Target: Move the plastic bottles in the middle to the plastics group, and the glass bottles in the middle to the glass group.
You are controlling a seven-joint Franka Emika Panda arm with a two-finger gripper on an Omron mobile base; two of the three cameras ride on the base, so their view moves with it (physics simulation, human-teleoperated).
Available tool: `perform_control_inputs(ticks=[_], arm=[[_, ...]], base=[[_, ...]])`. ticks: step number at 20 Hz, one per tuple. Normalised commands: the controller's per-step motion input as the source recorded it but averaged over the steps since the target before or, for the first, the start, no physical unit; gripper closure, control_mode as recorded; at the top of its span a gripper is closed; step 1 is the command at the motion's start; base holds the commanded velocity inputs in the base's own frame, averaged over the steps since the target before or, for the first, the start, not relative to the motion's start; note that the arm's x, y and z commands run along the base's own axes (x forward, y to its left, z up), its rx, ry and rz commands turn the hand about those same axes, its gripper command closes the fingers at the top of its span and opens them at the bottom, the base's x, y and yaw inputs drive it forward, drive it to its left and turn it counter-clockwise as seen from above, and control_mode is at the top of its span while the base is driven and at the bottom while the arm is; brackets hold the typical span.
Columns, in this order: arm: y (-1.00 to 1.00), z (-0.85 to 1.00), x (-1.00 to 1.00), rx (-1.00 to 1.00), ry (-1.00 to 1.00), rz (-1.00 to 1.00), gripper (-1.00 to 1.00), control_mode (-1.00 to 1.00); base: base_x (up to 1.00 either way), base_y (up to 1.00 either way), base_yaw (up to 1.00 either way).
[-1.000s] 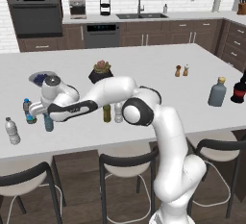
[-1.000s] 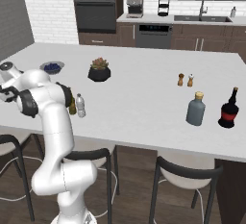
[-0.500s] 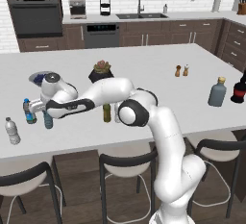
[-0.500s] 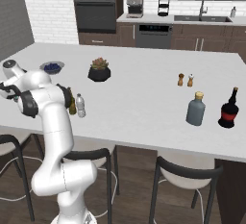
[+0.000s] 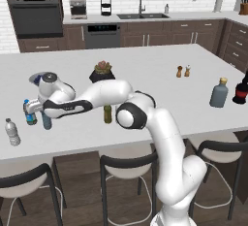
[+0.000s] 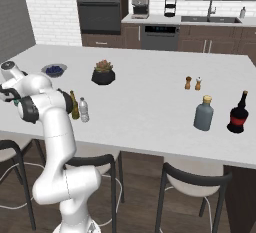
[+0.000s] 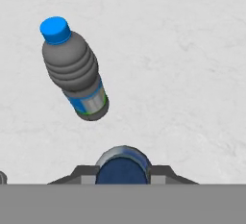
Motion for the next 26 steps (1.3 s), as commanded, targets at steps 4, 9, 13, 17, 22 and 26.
perform_control_inputs(ticks=[4, 9, 13, 17, 22, 26], arm=[[0.00, 0.00, 0.09, 0.00, 0.03, 0.00, 1.00, -1.00], [0.00, -0.03, 0.01, 0.00, 0.02, 0.00, 1.00, -1.00], [0.00, 0.00, 0.00, 0.00, 0.00, 0.00, -1.00, -1.00], [0.00, 0.00, 0.00, 0.00, 0.00, 0.00, -1.00, -1.00], [0.00, 0.00, 0.00, 0.00, 0.00, 0.00, -1.00, -1.00], [-0.01, 0.03, 0.00, 0.00, -0.02, 0.00, -1.00, -1.00]], base=[[0.00, 0.00, 0.00], [0.00, 0.00, 0.00], [0.00, 0.00, 0.00], [0.00, 0.00, 0.00], [0.00, 0.00, 0.00], [0.00, 0.00, 0.00]])
